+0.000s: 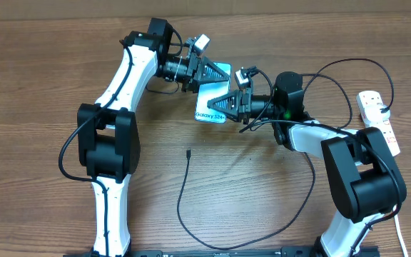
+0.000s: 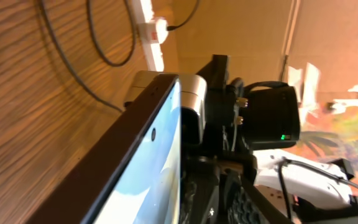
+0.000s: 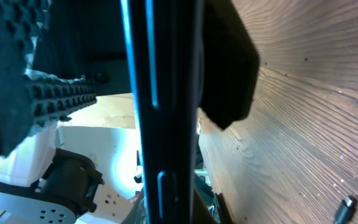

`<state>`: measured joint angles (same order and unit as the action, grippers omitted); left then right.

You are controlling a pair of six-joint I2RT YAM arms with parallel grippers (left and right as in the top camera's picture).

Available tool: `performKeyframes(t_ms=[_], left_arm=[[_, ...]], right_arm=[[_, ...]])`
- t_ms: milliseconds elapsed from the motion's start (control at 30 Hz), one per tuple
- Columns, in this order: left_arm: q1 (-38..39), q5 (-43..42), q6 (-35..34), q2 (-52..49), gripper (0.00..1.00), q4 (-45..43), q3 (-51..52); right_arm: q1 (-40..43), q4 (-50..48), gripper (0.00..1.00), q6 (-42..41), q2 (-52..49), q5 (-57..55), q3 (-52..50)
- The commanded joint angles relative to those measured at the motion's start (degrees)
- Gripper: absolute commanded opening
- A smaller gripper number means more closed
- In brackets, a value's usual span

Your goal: Plug charger to phone and switch on socket

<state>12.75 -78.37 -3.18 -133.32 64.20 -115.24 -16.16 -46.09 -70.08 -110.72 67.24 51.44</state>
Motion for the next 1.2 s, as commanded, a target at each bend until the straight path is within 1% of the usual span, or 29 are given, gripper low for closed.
performKeyframes(t_ms=[0, 100, 300, 400, 533, 733, 767, 933, 1000, 1033, 1067, 1100, 1167], left_arm=[[3.56, -10.21, 1.97, 0.90, 0.36, -0.20, -1.57], [3.91, -10.23, 1.95, 0.92, 0.35, -0.15, -1.57], [4.66, -10.21, 1.95, 0.92, 0.27, -0.13, -1.57], [4.76, -10.21, 1.95, 0.92, 0.26, -0.13, -1.57], [4.74, -10.19, 1.95, 0.90, 0.20, -0.13, -1.57], [4.74, -10.10, 1.95, 0.90, 0.18, 0.07, -1.57], [4.74, -10.03, 1.95, 0.90, 0.15, 0.07, -1.57], [4.81, -9.97, 1.95, 0.90, 0.06, 0.04, -1.57], [4.81, -9.77, 1.95, 0.92, 0.04, 0.02, -1.57], [4.81, -9.66, 1.95, 0.90, 0.04, 0.02, -1.57], [4.76, -9.51, 1.95, 0.90, 0.04, 0.02, -1.57], [4.57, -9.20, 1.95, 0.90, 0.04, 0.02, -1.57], [4.15, -6.78, 1.92, 0.90, 0.04, 0.02, -1.57]], right_arm=[[-2.25, -1.46, 0.04, -6.60, -0.42, -0.31, 0.44], [-2.25, -3.39, 0.04, -7.02, -0.42, -0.33, 0.44], [-2.08, -3.37, 0.04, -7.85, -0.42, -1.66, 0.42], [-2.10, -3.37, 0.04, -7.93, -0.42, -2.49, 0.44], [-2.08, -3.37, 0.04, -7.91, -0.42, -2.75, 0.42], [-2.08, -3.37, 0.04, -7.82, -0.42, -3.61, 0.42], [-2.03, -3.37, 0.04, -7.72, -0.42, -3.61, 0.42], [-2.03, -3.37, 0.04, -7.72, -0.42, -4.04, 0.42], [-2.03, -3.37, 0.04, -7.72, -0.42, -4.07, 0.42], [-2.03, -3.37, 0.11, -7.69, -0.42, -4.02, 0.42], [-2.03, -3.37, 0.25, -7.69, -0.42, -3.96, 0.42], [-2.03, -3.39, 0.49, -7.69, -0.42, -3.61, 0.42], [-2.03, -4.66, 0.83, -7.72, -0.39, -3.50, 0.42]])
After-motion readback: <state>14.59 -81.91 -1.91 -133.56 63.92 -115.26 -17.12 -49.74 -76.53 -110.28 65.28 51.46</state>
